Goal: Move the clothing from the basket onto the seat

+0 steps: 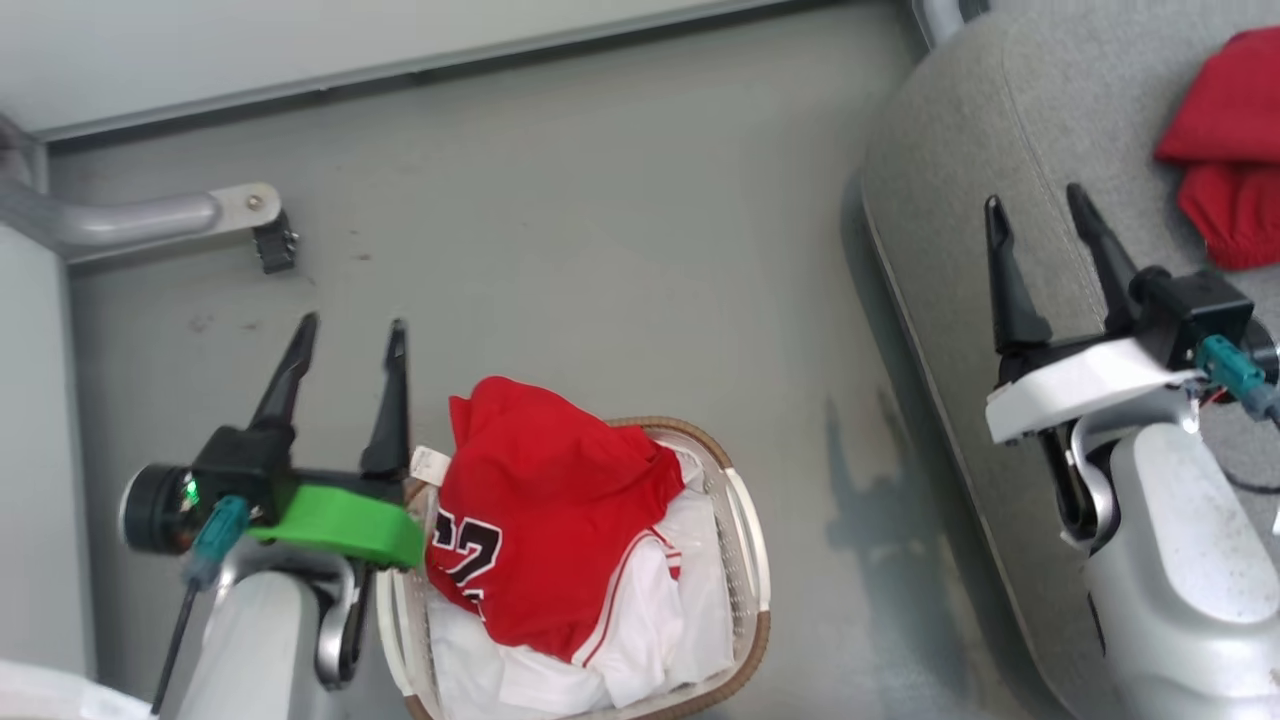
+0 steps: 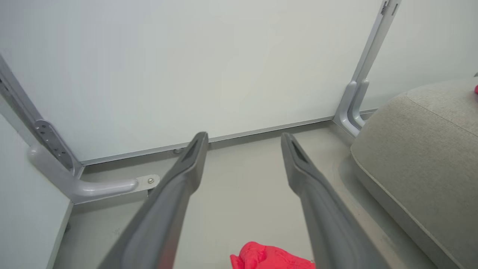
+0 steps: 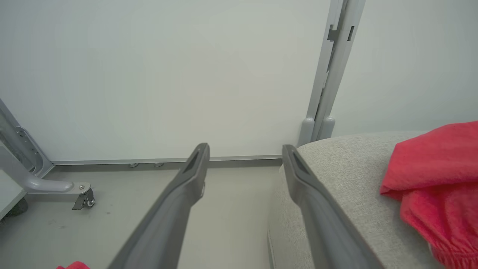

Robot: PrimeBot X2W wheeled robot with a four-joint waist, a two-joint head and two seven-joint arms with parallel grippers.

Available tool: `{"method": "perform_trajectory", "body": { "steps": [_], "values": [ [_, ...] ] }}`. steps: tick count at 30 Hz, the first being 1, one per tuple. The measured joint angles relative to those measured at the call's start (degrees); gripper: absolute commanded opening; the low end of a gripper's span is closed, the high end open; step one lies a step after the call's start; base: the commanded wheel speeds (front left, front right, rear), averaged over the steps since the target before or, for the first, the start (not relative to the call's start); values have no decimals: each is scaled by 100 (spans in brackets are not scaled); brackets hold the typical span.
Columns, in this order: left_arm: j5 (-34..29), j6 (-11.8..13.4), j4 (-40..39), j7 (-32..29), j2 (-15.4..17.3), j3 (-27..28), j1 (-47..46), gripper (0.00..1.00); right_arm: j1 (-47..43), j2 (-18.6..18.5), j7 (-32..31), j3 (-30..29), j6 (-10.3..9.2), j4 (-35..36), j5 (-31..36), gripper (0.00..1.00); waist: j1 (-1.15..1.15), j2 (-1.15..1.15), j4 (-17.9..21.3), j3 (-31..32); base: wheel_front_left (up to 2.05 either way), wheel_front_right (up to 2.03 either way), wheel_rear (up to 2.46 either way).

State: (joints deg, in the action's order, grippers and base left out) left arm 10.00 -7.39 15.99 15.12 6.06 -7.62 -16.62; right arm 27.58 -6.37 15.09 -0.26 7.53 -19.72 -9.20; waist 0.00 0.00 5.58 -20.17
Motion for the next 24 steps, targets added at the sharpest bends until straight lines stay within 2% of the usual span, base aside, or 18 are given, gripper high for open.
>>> {"method": "perform_trajectory", "body": {
  "steps": [5,12,24],
  "values": [
    [-159,11,77,0,-155,512,318,100,-368,82,0,45,0,9,-122,100,0,0,-187,290,0,0,0],
    [-345,11,19,0,-257,949,749,100,-760,112,0,148,0,56,-81,100,0,0,-336,681,0,0,0],
    [-298,9,40,0,-310,1104,1377,100,-1475,216,0,157,-1,-2,-66,100,0,0,-327,1337,0,0,0]
  ]
}}
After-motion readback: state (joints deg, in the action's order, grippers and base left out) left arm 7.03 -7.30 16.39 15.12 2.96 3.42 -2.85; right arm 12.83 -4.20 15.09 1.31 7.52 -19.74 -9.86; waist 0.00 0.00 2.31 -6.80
